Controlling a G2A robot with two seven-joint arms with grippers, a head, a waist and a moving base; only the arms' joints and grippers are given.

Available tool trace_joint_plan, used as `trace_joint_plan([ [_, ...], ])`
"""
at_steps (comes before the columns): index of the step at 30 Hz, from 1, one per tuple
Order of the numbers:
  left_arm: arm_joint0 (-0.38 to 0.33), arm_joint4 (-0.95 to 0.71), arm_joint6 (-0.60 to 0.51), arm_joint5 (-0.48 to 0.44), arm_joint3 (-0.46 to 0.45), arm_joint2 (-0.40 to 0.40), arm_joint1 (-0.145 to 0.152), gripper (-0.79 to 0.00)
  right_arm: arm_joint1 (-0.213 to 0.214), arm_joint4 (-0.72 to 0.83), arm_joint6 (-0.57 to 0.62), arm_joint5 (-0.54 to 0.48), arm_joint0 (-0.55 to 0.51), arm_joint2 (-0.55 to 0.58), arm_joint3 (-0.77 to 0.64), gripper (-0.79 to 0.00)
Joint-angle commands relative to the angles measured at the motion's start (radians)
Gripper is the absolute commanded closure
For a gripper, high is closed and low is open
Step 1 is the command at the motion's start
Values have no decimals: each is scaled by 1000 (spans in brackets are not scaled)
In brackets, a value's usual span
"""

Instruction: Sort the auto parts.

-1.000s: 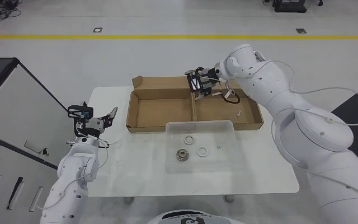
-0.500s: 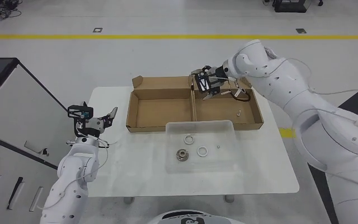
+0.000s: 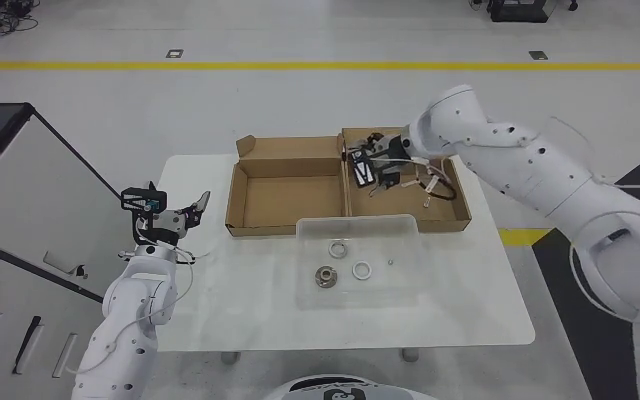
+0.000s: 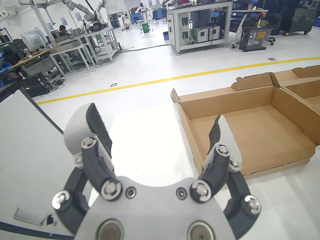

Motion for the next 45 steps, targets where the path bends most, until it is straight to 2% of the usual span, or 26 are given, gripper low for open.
trace_joint_plan([
  [1, 0, 0, 0, 0, 0, 0, 0, -785, 27, 111, 169, 0, 2, 5, -65, -785],
  [5, 0, 0, 0, 0, 0, 0, 0, -785, 68, 292, 440, 36, -6, 20, -186, -785],
  [11, 0, 0, 0, 0, 0, 0, 0, -785, 102, 529, 792, 193, -16, 19, -348, -785],
  [16, 0, 0, 0, 0, 0, 0, 0, -785, 106, 649, 967, 333, -22, -3, -418, -785],
  [23, 0, 0, 0, 0, 0, 0, 0, -785, 91, 735, 1088, 453, -52, -11, -429, -785],
  [39, 0, 0, 0, 0, 0, 0, 0, -785, 90, 733, 1084, 453, -70, -11, -421, -785],
  [45, 0, 0, 0, 0, 0, 0, 0, -785, 77, 788, 1171, 536, -94, -11, -415, -785],
])
